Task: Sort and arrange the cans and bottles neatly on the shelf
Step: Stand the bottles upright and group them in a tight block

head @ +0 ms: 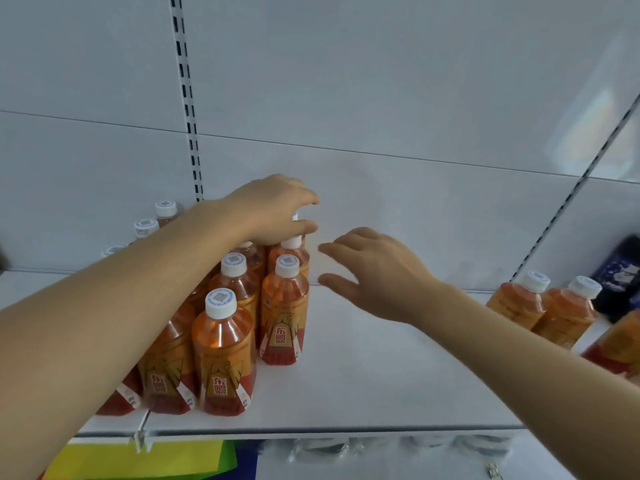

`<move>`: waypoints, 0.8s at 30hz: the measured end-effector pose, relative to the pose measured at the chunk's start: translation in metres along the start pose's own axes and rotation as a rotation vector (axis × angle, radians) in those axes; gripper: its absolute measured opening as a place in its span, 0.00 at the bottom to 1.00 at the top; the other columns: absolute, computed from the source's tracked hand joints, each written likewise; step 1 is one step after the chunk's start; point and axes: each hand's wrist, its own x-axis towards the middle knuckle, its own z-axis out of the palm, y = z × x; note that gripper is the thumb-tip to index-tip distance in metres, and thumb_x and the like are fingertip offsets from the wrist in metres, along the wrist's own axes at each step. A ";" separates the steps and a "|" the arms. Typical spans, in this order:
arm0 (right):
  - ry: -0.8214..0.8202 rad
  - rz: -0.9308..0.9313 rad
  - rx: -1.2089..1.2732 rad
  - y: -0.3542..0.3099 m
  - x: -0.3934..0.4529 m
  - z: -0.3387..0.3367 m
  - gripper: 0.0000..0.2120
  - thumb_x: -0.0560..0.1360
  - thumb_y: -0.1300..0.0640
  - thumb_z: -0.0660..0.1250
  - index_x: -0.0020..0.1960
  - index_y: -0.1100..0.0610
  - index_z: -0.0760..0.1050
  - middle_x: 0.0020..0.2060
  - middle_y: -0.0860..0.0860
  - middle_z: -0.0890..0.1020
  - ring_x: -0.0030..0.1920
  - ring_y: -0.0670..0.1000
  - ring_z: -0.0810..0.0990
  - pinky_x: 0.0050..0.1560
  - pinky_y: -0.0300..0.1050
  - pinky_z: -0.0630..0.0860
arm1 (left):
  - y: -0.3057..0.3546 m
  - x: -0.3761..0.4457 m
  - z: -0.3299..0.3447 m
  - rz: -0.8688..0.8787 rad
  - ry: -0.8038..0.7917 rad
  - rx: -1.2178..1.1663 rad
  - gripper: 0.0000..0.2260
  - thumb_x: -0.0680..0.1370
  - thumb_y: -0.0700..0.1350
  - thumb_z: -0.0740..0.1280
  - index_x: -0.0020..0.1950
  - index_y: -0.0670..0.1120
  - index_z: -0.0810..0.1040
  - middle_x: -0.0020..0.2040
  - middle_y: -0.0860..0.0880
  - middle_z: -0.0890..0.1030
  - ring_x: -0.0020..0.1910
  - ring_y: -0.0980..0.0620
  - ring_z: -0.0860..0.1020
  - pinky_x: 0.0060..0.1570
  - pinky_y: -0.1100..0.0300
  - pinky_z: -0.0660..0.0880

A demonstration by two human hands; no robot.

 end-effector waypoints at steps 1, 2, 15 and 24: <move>-0.007 0.031 -0.042 0.011 -0.007 -0.002 0.29 0.84 0.36 0.56 0.78 0.51 0.72 0.67 0.50 0.82 0.71 0.56 0.75 0.67 0.55 0.74 | 0.007 0.003 -0.002 0.022 0.018 0.019 0.27 0.82 0.64 0.65 0.79 0.55 0.70 0.76 0.51 0.73 0.74 0.46 0.70 0.69 0.43 0.72; -0.017 0.067 -0.073 0.023 -0.015 -0.003 0.29 0.84 0.36 0.57 0.78 0.51 0.72 0.68 0.50 0.81 0.72 0.56 0.74 0.69 0.55 0.73 | 0.016 0.007 -0.004 0.049 0.034 0.035 0.27 0.82 0.64 0.64 0.79 0.55 0.70 0.76 0.50 0.73 0.74 0.46 0.70 0.69 0.43 0.72; -0.102 0.370 -0.183 0.182 -0.168 -0.030 0.27 0.84 0.37 0.57 0.79 0.48 0.71 0.71 0.48 0.79 0.74 0.55 0.70 0.74 0.55 0.69 | 0.227 0.070 0.034 0.218 0.025 -0.082 0.27 0.83 0.66 0.60 0.79 0.54 0.71 0.73 0.51 0.77 0.71 0.47 0.74 0.67 0.46 0.73; -0.268 0.405 -0.035 0.266 -0.211 -0.020 0.26 0.85 0.44 0.62 0.81 0.45 0.64 0.69 0.50 0.80 0.69 0.56 0.75 0.65 0.55 0.76 | 0.323 0.103 0.075 0.215 -0.093 -0.215 0.22 0.87 0.53 0.61 0.81 0.54 0.67 0.77 0.55 0.71 0.73 0.50 0.72 0.71 0.49 0.71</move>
